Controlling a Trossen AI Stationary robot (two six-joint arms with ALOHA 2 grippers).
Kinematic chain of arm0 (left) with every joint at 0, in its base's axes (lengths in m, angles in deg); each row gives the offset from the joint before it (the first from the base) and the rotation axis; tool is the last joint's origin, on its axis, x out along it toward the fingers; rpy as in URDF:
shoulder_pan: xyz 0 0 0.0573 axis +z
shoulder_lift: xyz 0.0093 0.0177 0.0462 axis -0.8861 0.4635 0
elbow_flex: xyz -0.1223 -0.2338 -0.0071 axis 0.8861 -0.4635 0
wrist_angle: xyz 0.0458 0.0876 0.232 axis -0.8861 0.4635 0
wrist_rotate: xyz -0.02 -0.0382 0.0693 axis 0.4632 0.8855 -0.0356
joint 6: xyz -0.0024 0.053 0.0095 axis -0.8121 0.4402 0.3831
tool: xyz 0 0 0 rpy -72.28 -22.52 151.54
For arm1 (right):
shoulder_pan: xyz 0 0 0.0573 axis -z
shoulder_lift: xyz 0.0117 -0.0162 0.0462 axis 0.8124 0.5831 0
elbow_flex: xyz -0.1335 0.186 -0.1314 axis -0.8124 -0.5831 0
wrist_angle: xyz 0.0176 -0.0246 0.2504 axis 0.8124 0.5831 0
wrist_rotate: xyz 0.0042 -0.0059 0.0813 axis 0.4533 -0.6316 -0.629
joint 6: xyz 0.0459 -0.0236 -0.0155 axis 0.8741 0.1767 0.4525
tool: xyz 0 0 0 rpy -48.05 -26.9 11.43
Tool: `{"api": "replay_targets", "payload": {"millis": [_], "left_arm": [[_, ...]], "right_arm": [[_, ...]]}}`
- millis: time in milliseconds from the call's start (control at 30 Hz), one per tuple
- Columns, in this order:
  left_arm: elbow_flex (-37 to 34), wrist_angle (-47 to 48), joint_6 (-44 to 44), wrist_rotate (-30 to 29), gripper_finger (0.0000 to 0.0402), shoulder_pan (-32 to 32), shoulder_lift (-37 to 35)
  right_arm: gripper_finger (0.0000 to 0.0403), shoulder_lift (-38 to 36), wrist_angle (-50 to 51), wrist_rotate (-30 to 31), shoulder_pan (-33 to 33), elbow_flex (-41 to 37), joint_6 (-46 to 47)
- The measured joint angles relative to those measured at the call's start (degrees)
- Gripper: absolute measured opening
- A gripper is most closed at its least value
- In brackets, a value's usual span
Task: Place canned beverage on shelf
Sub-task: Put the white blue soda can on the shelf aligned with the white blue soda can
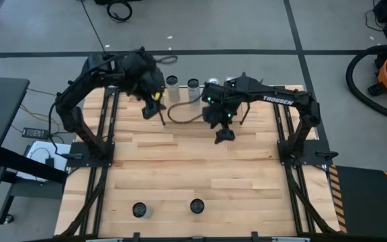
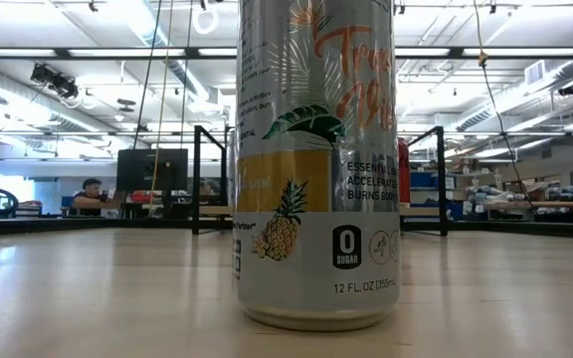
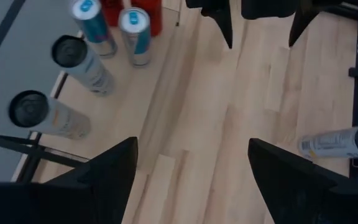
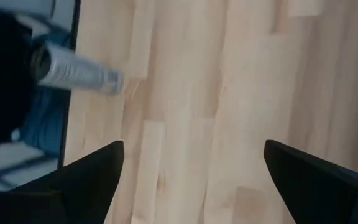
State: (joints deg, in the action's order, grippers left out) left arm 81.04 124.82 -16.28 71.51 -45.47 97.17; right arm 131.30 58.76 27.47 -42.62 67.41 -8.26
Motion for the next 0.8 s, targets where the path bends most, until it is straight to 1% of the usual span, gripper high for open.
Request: {"api": "replay_targets", "payload": {"millis": [167, 300, 467, 533, 633, 733, 800], "left_arm": [[0.0, 0.0, -3.3, -5.6, 0.0307, -7.1, 0.0], [0.0, 0.0, -7.2, -8.3, 0.0307, -11.6, -0.4], [0.0, 0.0, -11.2, -11.7, 0.0307, -16.3, -0.5], [-0.5, -0.1, -12.1, -13.7, 0.0307, -17.8, -0.6], [-5.9, -0.1, -14.3, -15.3, 0.0307, -19.2, -3.2], [-16.1, -0.4, -18.8, -17.9, 0.0307, -20.0, -8.8], [-23.6, -3.8, -21.4, -18.2, 0.0307, -20.2, -12.7]], "right_arm": [[0.0396, 0.0, 3.9, 1.6, -5.0, 0.0, -2.4], [0.0396, 0.0, 4.2, 1.8, -8.3, 0.0, -3.8], [0.0396, 0.0, 4.3, 2.2, -10.2, 0.0, -5.4], [0.0396, -0.1, 5.5, 3.6, -10.2, 0.0, -5.3], [0.0396, -0.7, 6.8, 5.9, -10.2, 0.0, -4.1], [0.0396, -1.5, 6.9, 6.5, -10.2, 0.0, -3.6], [0.0396, -2.1, 6.2, 6.5, -10.2, 0.0, -3.7]]}}
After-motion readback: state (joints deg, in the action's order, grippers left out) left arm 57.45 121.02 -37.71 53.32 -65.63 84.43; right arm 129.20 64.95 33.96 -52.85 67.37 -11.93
